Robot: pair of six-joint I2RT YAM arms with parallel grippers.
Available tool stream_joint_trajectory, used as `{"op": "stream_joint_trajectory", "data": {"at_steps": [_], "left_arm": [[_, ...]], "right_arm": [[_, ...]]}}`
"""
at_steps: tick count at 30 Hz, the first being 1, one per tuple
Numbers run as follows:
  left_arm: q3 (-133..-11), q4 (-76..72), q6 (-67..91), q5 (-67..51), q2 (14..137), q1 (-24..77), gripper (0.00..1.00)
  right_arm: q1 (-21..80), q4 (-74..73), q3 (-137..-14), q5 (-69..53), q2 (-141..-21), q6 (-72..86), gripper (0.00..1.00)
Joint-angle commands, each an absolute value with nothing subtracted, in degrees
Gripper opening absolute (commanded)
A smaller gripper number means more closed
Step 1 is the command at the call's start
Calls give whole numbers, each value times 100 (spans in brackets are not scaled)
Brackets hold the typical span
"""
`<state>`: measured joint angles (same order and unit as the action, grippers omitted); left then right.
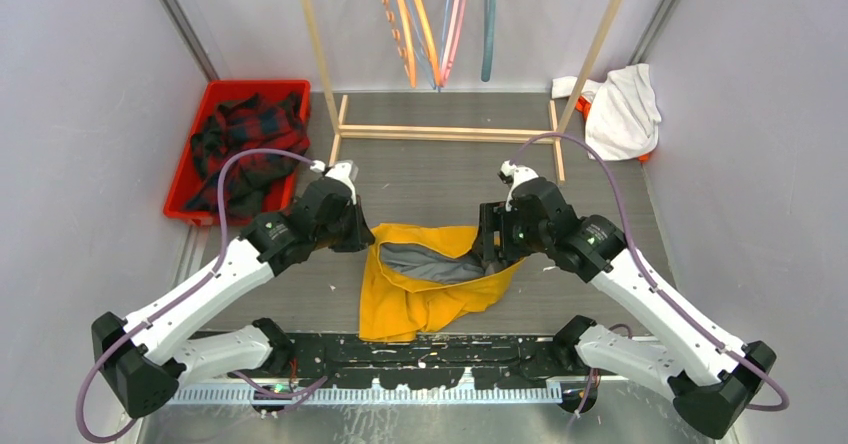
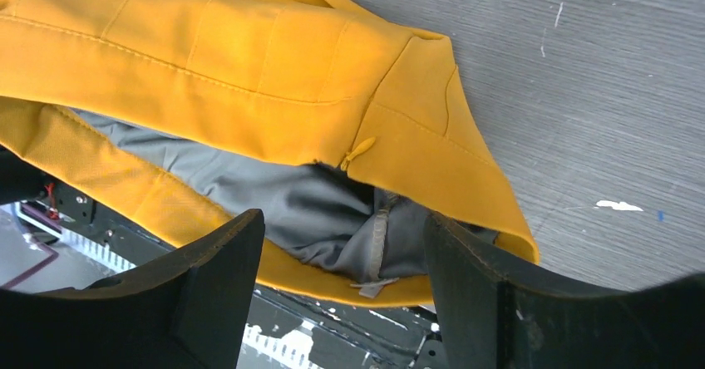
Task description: Place the skirt on the hanger
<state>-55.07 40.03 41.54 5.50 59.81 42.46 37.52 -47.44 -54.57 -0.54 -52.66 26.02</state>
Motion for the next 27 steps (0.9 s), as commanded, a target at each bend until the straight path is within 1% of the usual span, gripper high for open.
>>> {"op": "stream_joint_trajectory", "data": {"at_steps": [1,5,7,10,16,22,27], "left_arm": [[-5783,3905,4031,408,5974,4181,0],[-5868,3939,3970,345,6038,4114,0],[-5960,3961,3935,252,6136,4091,0],[-6118,4008,3883,143,6295,4084,0],[-6263,4023,3825,15,6479,4086,0],[-6308,4008,3797,-68,6603,4082,0],[-6326,3962,3788,-167,6686,4084,0]], "right_arm": [[3980,-5331,-6086,604,-5315,2311,77],[4104,-5727,-6424,696,-5560,1992,78],[4344,-5708,-6560,847,-5648,1867,78],[4765,-5348,-6741,873,-5784,1737,79],[5613,-4382,-6912,892,-6354,1286,75],[5707,-3715,-6854,514,-6798,1054,73],[5704,-3439,-6912,794,-7248,851,70]]}}
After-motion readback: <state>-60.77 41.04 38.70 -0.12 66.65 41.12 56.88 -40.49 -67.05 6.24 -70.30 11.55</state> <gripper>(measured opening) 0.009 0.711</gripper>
